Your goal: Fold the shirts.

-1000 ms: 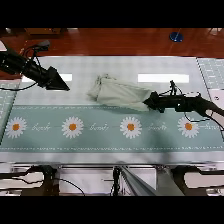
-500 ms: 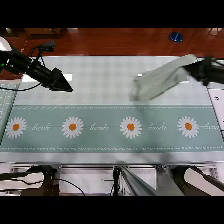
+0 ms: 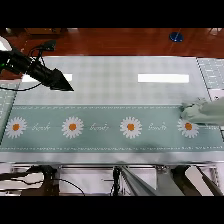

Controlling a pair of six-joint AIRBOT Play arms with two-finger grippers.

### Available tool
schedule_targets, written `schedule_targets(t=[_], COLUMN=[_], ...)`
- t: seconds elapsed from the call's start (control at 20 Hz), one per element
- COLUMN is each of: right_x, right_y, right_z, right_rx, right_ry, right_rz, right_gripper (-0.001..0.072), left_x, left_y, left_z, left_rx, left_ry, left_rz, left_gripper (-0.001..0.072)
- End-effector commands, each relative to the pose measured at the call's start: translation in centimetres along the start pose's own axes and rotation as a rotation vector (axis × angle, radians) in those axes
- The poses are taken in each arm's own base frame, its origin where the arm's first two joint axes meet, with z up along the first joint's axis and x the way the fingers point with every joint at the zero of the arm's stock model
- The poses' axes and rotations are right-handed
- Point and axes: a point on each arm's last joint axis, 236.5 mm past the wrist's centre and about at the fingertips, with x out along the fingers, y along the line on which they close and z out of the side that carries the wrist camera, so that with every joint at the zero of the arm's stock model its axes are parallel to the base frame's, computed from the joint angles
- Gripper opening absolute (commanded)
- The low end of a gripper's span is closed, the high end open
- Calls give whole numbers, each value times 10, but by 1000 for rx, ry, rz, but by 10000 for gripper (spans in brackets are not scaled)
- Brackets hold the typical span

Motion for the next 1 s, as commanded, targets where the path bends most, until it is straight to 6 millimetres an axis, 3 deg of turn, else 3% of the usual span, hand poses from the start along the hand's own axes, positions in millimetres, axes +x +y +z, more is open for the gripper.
schedule_targets(t=[0.0,0.1,0.2,0.4,0.65,0.7,0.8,0.85,0.95], right_x=[-5,14,22,9,26,31,37,36,28], right_y=[-85,-95,-123,-180,-205,-207,-215,-224,-249], right_z=[-53,-80,-109,-153,-198,-209,-227,-231,-226], right_rx=[107,149,184,199,367,388,361,338,408], right_ry=[200,306,409,571,630,648,692,695,613], right_rz=[-343,-372,-497,-767,-721,-698,-660,-663,-772], right_gripper=[20,19,20,20,22,71,384,493,488], left_x=[0,0,0,0,0,0,0,0,-1], left_y=[2,3,3,3,3,3,3,4,7], left_z=[5,8,8,8,8,8,9,11,17], left_rx=[31,36,49,55,55,55,54,55,54], left_ry=[-22,-33,-33,-33,-33,-33,-36,-46,-72], left_rz=[9,13,14,14,14,14,16,20,31], left_gripper=[136,137,137,137,137,137,137,136,137])
